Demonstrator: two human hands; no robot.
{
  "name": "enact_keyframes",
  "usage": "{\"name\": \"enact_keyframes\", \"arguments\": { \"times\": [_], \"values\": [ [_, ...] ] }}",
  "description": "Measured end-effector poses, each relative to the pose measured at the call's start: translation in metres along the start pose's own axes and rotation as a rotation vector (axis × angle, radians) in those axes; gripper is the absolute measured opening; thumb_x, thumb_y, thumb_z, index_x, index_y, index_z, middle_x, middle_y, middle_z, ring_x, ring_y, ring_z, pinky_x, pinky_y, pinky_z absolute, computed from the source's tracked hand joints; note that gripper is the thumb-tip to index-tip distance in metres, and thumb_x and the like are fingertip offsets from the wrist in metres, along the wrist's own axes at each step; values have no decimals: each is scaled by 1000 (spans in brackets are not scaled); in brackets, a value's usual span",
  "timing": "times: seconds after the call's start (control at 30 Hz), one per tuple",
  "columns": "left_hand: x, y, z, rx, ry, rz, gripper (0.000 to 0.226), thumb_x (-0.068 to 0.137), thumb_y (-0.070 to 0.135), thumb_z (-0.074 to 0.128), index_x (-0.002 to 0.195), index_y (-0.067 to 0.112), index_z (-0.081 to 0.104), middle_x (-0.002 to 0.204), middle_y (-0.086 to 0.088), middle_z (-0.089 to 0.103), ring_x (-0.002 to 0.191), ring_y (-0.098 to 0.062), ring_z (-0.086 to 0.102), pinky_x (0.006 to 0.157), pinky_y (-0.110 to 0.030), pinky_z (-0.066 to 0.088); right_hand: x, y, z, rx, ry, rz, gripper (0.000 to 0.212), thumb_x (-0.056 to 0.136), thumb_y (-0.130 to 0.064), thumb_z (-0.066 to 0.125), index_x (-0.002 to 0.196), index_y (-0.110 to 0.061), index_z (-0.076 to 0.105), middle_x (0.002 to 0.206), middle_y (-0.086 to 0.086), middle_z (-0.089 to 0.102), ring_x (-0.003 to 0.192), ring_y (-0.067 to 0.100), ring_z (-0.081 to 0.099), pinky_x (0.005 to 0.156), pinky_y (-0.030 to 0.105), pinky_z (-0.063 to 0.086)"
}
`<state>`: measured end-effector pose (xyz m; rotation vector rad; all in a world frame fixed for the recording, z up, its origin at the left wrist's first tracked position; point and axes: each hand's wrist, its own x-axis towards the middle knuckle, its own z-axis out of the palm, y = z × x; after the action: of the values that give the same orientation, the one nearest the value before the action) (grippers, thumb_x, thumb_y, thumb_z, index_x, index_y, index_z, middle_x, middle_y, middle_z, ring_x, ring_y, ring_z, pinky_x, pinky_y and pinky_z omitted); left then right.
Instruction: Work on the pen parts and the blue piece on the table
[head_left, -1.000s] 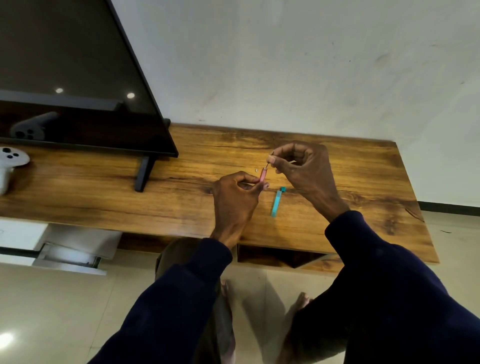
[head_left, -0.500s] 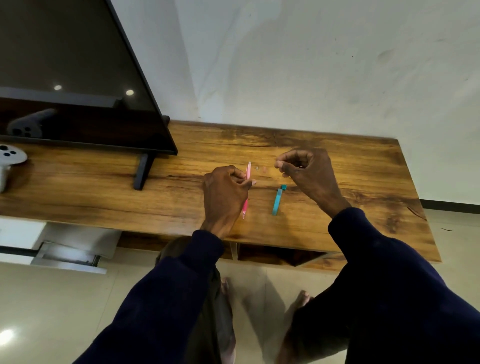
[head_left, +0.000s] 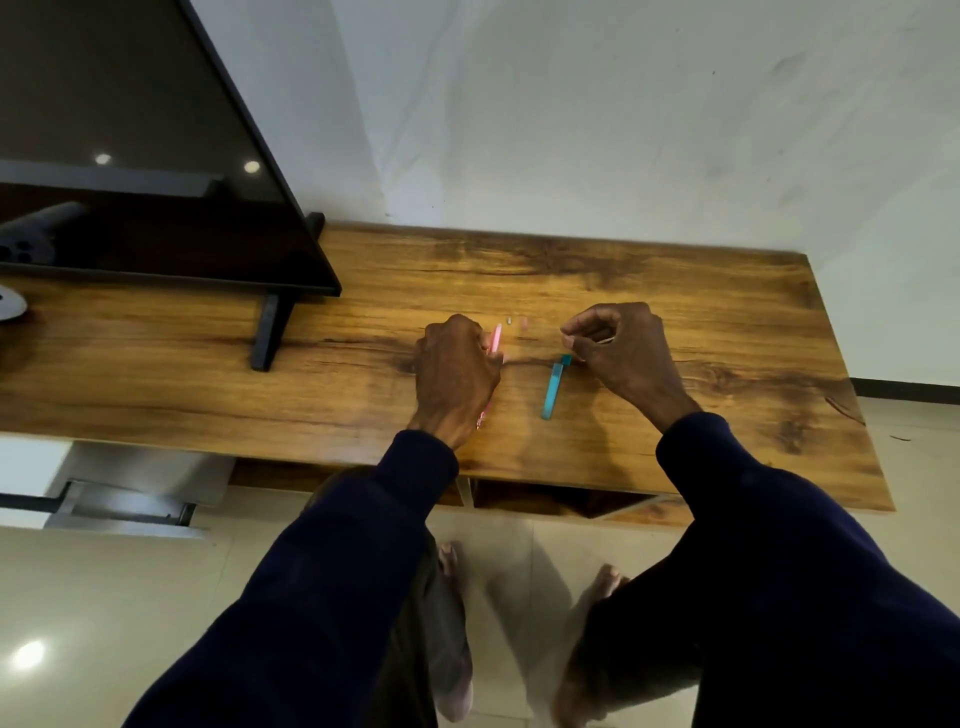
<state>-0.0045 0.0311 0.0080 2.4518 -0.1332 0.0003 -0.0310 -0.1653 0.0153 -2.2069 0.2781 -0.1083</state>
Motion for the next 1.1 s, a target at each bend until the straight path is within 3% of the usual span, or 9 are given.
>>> {"name": "enact_keyframes", "arguments": {
  "times": [0.23,0.37,0.47,0.57,0.6,0.67,0.77,0.93,1.1],
  "values": [
    [4,-3,3,1,-26,6,18,86,30,83,88,13,78,81,-3,75,76,-17,72,79,-42,62,2,7,1,-65,-21,14,11,89,-4,78,96,-12,78,92,-3,73,82,0,65,67,2,48],
    [2,-5,4,-25,0,15,22,87,31,81,98,12,77,96,-6,75,94,-22,70,89,-43,58,3,10,2,-64,-40,23,11,88,-5,78,97,-12,79,94,-2,75,84,1,67,66,3,48],
    [-7,-4,5,-34,63,54,20,89,30,79,101,15,75,100,-2,73,96,-18,67,91,-29,49,3,13,1,-83,-39,28,14,89,-3,77,98,-13,80,95,-2,74,85,1,66,66,1,47],
    [-26,5,8,-114,75,71,10,90,24,79,96,19,73,93,3,72,85,-8,65,82,-12,43,3,15,1,-99,-44,18,15,88,-2,78,99,-12,79,94,-1,74,83,0,66,66,0,45],
    [-33,9,11,-146,53,64,9,89,22,79,93,20,72,91,4,72,83,-6,65,80,-12,47,2,15,1,-98,-53,11,16,87,-2,79,100,-11,79,94,0,74,82,2,67,66,1,46],
    [-44,15,19,-184,-17,48,9,89,20,79,87,20,71,88,4,71,82,-8,67,77,-29,59,1,16,2,-94,-66,9,19,84,-5,82,103,-10,78,91,-1,73,80,4,67,65,2,45],
    [-51,22,31,-132,-108,28,16,90,30,79,88,17,70,88,1,71,83,-15,69,79,-42,61,-1,18,5,-104,-45,-9,20,84,-6,83,103,-7,78,87,-5,68,75,-2,62,64,2,45],
    [-54,29,40,15,-88,122,30,93,36,74,111,12,68,115,-10,68,105,-24,63,90,-35,49,-7,20,12,-172,20,-84,11,86,-4,80,97,-6,78,90,-6,64,74,-7,57,66,-1,42],
    [-53,30,40,93,-53,153,21,98,22,67,113,8,69,116,-13,65,105,-27,62,87,-33,46,-12,20,12,-205,16,-131,10,84,-4,82,91,-8,77,89,-3,65,73,-5,57,68,2,45]
  ]
}}
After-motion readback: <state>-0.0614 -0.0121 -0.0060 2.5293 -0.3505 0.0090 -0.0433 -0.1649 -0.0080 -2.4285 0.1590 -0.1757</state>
